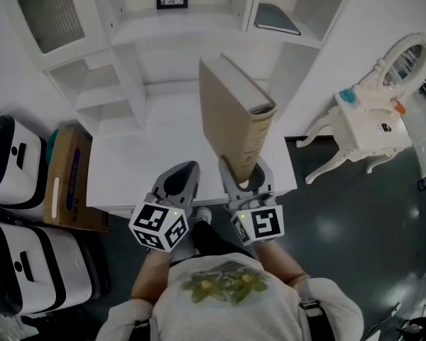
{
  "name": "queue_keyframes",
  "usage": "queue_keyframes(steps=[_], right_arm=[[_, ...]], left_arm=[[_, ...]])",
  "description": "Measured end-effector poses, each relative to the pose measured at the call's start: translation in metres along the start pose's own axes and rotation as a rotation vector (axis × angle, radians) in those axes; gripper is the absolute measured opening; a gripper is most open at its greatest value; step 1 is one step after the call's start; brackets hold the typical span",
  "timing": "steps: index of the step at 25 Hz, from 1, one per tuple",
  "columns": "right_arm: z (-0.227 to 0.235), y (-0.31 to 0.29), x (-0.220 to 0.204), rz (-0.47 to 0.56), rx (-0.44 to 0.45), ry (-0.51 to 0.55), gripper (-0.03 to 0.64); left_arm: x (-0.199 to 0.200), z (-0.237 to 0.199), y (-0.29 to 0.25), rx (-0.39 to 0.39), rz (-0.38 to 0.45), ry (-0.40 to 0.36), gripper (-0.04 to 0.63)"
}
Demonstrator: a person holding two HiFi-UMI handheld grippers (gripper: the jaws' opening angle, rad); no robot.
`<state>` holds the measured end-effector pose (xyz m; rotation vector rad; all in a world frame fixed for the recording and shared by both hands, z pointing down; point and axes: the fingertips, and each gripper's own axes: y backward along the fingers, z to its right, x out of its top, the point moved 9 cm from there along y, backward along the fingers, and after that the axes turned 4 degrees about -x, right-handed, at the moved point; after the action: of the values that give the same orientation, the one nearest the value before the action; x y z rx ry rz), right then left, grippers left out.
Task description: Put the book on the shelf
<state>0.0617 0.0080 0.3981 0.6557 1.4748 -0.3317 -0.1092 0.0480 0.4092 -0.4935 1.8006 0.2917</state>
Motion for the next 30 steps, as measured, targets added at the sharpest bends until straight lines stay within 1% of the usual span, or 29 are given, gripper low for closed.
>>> queue_keyframes(steps=[8,14,21,30], right_arm=[[0.003,-0.049,-0.003,0.028,0.020,-0.007,0.228],[0.008,-0.087,-0.004,0.063,0.011,-0.021,0.229],[0.021,-0.120,-0.003,0.097,-0.025,-0.024,0.229],[0.037,-0.148,0.000,0.119,-0.075,-0.023,0.229]], left_arm=[[0.018,-0.032,-0.022,0.006,0.005,-0.030,0.032],[0.037,-0.063,-0.041,0.008,0.011,-0.051,0.032],[0.054,-0.084,-0.065,-0.021,0.004,-0.086,0.032],[0.067,-0.106,-0.087,-0.046,-0.007,-0.099,0.032]])
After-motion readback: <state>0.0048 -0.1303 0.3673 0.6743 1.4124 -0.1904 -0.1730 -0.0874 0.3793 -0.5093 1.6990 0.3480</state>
